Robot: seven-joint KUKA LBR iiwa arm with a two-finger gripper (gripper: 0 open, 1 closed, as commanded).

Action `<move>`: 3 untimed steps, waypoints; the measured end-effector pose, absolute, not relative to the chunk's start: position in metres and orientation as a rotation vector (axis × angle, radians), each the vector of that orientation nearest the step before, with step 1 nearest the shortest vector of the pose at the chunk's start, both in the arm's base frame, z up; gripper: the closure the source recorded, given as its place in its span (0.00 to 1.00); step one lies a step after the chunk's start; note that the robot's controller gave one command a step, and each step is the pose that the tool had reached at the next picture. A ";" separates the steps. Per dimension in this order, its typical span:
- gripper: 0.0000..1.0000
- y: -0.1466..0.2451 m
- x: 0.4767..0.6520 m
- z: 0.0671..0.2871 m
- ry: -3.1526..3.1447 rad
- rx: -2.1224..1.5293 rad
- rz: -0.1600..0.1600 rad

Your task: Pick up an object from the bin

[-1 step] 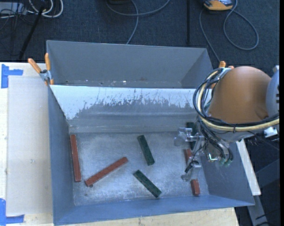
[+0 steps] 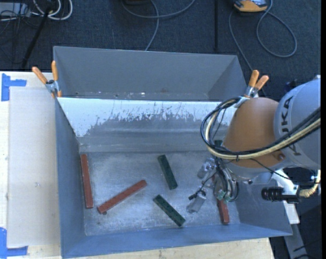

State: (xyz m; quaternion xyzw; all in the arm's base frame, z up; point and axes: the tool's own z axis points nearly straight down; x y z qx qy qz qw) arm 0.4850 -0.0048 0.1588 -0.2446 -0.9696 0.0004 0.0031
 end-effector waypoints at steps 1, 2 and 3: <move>0.00 0.080 0.478 0.103 -3.073 -0.614 -0.001; 0.00 0.044 0.502 0.069 -3.137 -0.075 0.002; 0.00 0.003 0.495 0.070 -3.090 0.558 0.001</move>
Offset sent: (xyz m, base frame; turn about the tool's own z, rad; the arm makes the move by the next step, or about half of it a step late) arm -0.0047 0.0805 -0.0525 -0.0915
